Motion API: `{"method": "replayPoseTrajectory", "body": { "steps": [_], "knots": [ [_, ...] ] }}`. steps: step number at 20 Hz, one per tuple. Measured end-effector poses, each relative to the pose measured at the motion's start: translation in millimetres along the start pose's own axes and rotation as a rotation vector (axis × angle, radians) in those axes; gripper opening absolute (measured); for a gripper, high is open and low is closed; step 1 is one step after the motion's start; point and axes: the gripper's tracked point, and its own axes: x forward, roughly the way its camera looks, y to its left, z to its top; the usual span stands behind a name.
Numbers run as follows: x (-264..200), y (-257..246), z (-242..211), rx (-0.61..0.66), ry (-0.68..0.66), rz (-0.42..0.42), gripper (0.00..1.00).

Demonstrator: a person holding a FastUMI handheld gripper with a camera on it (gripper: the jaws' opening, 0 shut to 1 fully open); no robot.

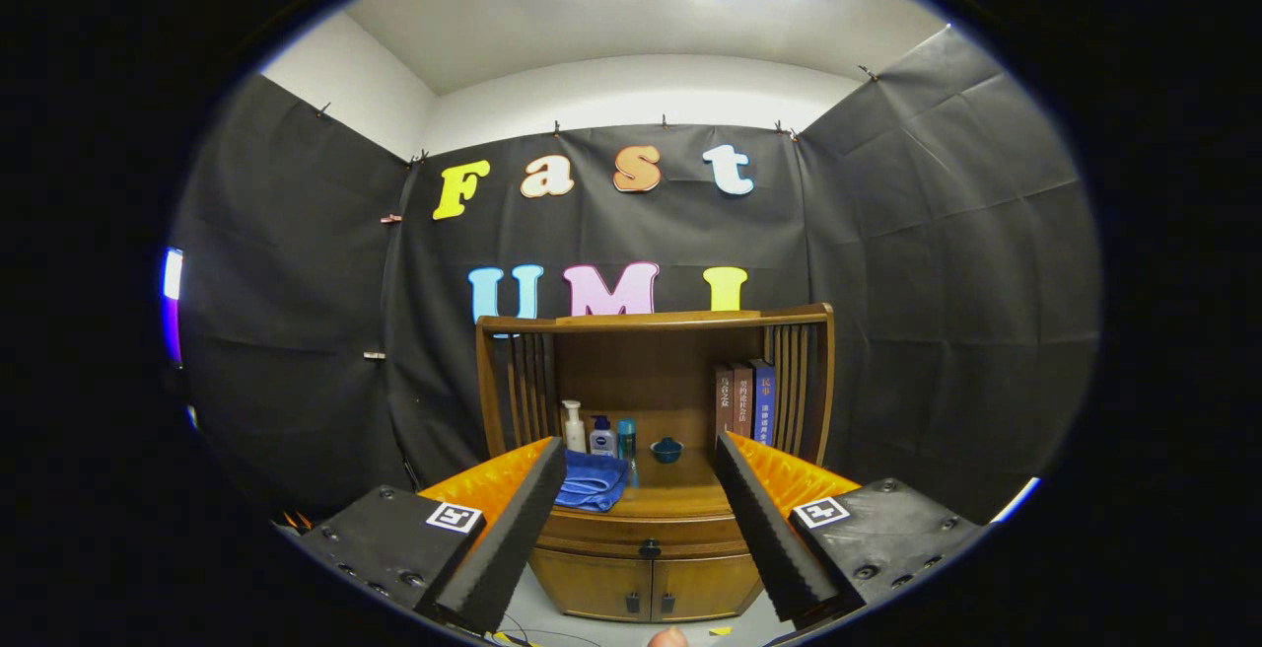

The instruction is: Pull open the drawer, take out the items inside it, and place them on the countertop above the cabinet.

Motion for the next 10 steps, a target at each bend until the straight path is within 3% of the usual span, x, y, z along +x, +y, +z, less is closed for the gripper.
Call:
{"method": "replayPoseTrajectory", "body": {
  "steps": [7, 10],
  "knots": [
    [22, 11, -14, 0.051, -0.071, 0.055, 0.99],
    [49, 3, -36, 0.029, -0.101, 0.016, 0.99]
  ]
}}
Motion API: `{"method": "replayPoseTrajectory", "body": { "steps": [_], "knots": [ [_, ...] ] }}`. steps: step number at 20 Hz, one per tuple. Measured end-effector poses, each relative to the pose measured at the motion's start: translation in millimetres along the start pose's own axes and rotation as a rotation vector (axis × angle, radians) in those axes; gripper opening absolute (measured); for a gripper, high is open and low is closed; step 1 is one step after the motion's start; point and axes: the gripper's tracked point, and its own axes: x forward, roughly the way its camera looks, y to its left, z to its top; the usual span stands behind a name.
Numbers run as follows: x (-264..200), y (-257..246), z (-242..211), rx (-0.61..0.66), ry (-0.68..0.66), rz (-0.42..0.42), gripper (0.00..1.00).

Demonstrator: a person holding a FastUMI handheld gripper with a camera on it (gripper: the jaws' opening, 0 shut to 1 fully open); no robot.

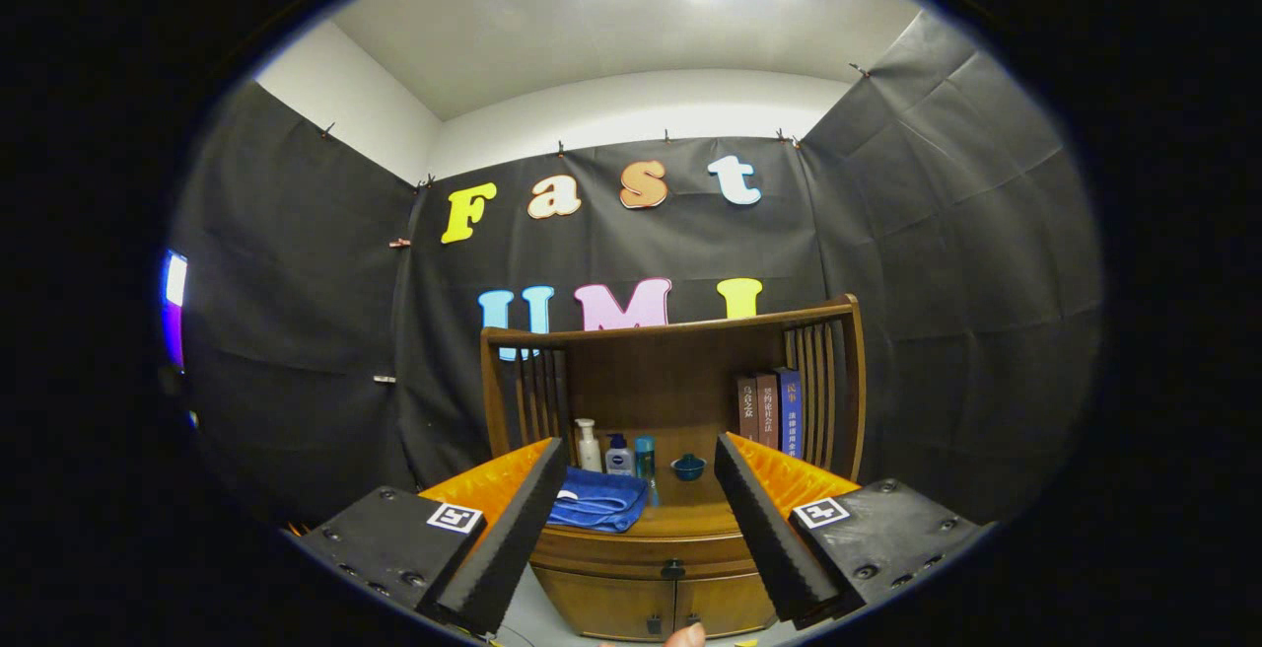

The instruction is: Pull open the drawer, take out the items inside it, and place them on the countertop above the cabinet.

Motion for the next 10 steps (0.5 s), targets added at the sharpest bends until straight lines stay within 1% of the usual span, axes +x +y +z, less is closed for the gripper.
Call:
{"method": "replayPoseTrajectory", "body": {
  "steps": [3, 5, 7, 9, 10],
  "knots": [
    [24, -2, -28, 0.007, -0.012, -0.03, 0.98],
    [42, -2, -60, 0.01, -0.01, -0.034, 0.98],
    [56, -7, -110, -0.02, 0.03, -0.042, 0.99],
    [65, -15, -167, -0.076, 0.103, -0.069, 0.99],
    [67, -14, -196, -0.08, 0.132, -0.066, 0.99]
  ]
}}
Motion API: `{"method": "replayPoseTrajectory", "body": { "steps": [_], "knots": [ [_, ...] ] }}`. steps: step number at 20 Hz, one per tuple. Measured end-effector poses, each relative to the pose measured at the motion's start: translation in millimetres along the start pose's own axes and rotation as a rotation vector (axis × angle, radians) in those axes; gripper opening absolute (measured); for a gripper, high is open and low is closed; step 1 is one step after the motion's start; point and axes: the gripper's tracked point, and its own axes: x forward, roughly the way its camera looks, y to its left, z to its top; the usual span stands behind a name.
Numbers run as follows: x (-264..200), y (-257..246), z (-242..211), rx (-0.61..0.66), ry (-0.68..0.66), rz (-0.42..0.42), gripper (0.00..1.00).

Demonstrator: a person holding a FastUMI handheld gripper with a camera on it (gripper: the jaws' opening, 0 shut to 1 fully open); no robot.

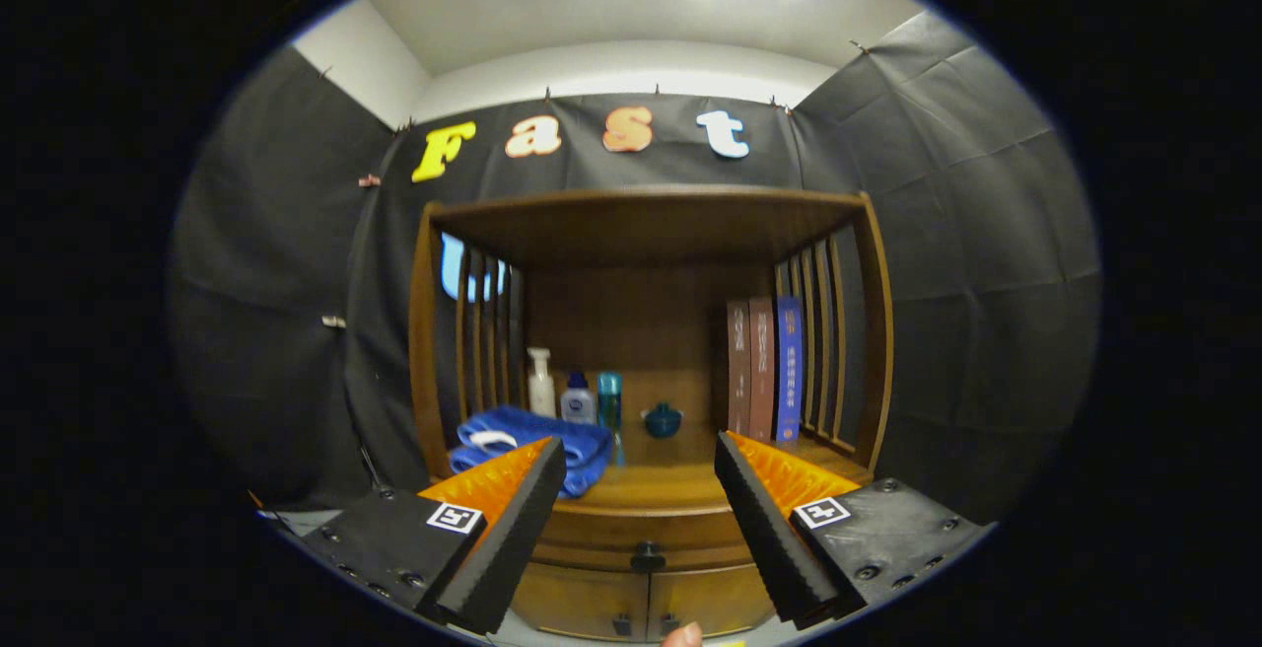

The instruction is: Pull open the drawer, take out the items inside it, and place them on the countertop above the cabinet.

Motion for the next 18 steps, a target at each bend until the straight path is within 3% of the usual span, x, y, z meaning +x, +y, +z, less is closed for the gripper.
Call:
{"method": "replayPoseTrajectory", "body": {
  "steps": [3, 8, 14, 18],
  "knots": [
    [15, 16, -75, 0.024, 0.129, 0.041, 0.99],
    [61, 8, -148, 0.032, 0.218, -0.019, 0.97],
    [79, -5, -173, 0.028, 0.265, -0.051, 0.6],
    [86, -4, -175, -0.001, 0.244, -0.074, 0.42]
  ]
}}
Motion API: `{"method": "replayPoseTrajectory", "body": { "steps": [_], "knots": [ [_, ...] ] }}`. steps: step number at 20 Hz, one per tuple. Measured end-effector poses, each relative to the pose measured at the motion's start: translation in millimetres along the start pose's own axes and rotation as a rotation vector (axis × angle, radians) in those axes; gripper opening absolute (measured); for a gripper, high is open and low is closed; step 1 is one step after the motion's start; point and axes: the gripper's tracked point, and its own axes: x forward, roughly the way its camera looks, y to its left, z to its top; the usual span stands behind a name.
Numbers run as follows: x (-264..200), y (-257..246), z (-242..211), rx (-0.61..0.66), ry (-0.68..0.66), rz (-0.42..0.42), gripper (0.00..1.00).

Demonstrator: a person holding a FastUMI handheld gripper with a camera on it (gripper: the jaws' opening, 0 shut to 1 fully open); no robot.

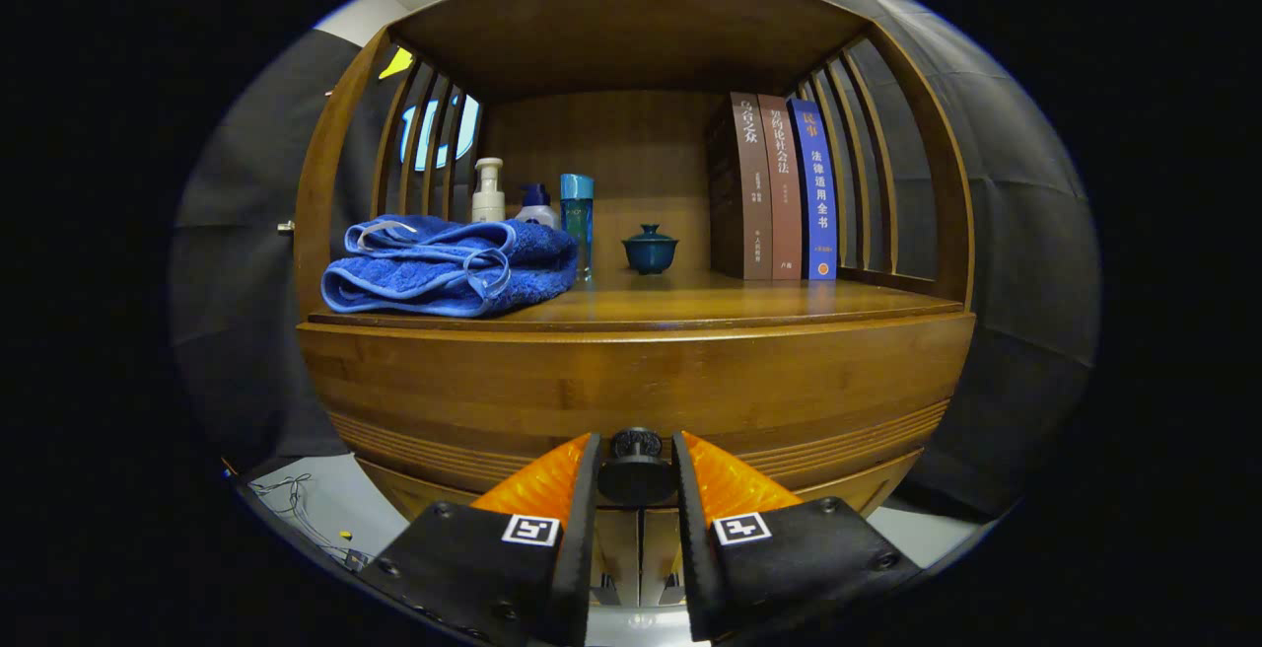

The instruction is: Pull open the drawer, take out the items inside it, and place them on the countertop above the cabinet.

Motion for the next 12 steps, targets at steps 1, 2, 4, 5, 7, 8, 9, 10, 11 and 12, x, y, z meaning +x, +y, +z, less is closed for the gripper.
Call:
{"method": "replayPoseTrajectory", "body": {
  "steps": [1, 2, 4, 5, 7, 8, 9, 10, 11, 12],
  "knots": [
    [-0.5, -0.9, 0.5, 0.004, -0.001, -0.002, 0.42],
    [-0.8, 0.2, 0.6, 0.007, 0.005, 0.001, 0.34],
    [-0.6, 0.8, 4.7, -0.008, 0.014, 0.019, 0.34],
    [0.6, 0.0, -3.4, -0.006, 0.018, 0.021, 0.23],
    [-0.6, -0.7, 1.0, -0.005, 0.009, 0.012, 0.23],
    [0.1, -0.4, 0.7, -0.008, 0.003, 0.007, 0.23],
    [0.9, -0.4, 0.9, -0.017, 0.009, 0.006, 0.24],
    [0.5, 0.4, 0.5, -0.03, 0.007, 0.013, 0.23],
    [0.5, 0.2, 0.8, -0.037, 0.013, 0.024, 0.23],
    [-0.5, 0.0, 2.0, -0.038, 0.011, 0.033, 0.24]
  ]
}}
